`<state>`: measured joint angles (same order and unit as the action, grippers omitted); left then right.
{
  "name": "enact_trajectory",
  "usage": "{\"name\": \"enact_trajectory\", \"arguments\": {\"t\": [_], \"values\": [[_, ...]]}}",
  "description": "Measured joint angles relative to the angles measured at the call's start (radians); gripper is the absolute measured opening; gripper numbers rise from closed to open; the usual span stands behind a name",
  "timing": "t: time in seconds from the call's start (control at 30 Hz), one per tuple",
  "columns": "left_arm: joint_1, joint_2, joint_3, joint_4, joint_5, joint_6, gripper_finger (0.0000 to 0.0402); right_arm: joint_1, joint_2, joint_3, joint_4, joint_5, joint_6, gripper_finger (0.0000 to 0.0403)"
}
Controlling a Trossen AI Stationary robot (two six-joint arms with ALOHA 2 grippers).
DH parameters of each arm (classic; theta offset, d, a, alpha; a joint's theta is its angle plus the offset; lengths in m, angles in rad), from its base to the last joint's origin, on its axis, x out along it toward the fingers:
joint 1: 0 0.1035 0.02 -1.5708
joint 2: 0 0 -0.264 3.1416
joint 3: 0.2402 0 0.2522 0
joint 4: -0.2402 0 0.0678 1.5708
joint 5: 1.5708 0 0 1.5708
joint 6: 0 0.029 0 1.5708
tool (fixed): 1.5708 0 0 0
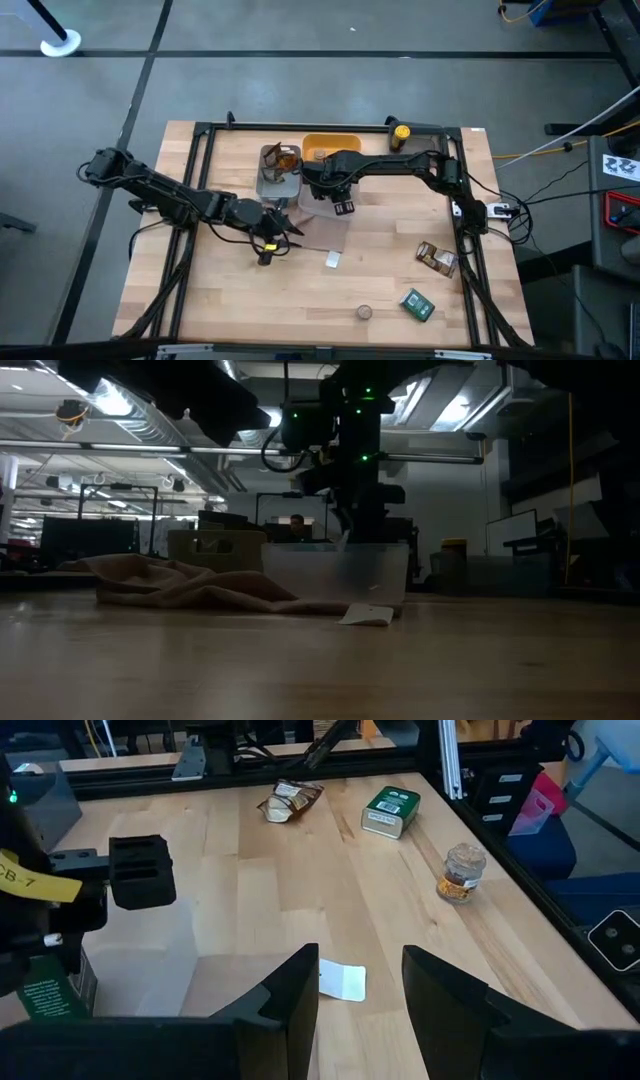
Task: Sort spices by type
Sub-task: Put the top black seasoning can into the white bin
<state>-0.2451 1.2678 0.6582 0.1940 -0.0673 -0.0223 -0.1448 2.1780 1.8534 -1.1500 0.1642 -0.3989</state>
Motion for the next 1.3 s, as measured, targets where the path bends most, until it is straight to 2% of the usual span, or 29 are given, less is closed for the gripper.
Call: {"name": "enact_trajectory", "arguments": {"t": [0.7,1.13,1.3], "values": [[0.0,0.0,0.0,0.0,0.0,-0.003,0.013,0.0,0.0,0.0,0.028,0.079,0.037,0.0147],[0.0,-0.006,0.0,0.0,0.0,0.008,0.013,0.0,0.0,0.0,0.057,0.08,0.062,0.0148],[-0.01,-0.055,0.0,-0.008,0.0,0.055,0.013,0.0,0.0,0.0,0.058,0.08,0.062,0.0175]]}}
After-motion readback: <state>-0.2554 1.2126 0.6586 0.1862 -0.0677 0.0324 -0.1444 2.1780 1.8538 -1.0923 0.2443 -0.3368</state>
